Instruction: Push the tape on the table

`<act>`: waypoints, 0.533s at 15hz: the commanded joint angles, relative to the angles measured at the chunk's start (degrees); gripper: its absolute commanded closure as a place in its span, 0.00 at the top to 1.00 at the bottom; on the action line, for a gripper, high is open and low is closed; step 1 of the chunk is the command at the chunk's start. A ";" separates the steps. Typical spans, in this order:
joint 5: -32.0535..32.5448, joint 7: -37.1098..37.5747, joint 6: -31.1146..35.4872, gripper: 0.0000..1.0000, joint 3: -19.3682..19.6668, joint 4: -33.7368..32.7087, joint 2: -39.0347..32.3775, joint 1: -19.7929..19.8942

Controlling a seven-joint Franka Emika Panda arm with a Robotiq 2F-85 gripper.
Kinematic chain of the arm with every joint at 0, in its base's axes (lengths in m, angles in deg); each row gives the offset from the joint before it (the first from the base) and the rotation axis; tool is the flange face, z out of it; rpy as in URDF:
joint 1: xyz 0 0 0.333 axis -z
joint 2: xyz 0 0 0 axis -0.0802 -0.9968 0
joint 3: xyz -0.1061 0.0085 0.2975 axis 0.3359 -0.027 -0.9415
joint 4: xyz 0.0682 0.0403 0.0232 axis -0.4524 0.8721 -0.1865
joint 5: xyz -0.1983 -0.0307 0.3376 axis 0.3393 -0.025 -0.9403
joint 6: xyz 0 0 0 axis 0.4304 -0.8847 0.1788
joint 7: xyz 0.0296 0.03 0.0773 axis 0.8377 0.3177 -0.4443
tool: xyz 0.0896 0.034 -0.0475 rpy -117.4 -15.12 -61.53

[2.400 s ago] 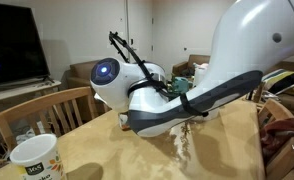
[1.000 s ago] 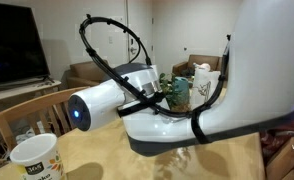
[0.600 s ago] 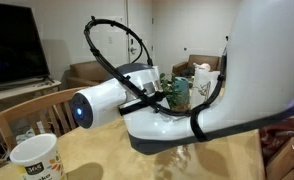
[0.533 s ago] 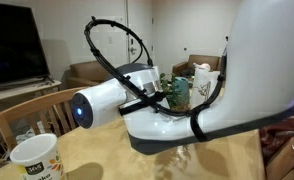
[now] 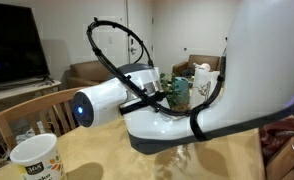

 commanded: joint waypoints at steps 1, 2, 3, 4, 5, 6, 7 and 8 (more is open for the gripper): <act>-1.15 -1.88 7.03 0.00 -2.40 2.63 3.40 1.92; -1.26 -1.51 10.27 0.00 -2.93 3.14 3.89 2.56; -2.13 -2.09 11.97 0.00 -3.81 3.19 4.19 3.34; -3.14 -3.19 13.00 0.00 -4.63 3.25 4.43 4.14; -1.64 -0.79 10.25 0.26 -2.59 0.37 1.10 2.76; -1.82 -0.96 10.69 0.02 -2.82 0.35 1.17 3.17; -1.81 -0.92 10.69 0.09 -2.82 0.36 1.08 3.23; -1.81 -0.90 10.69 0.16 -2.82 0.36 0.97 3.15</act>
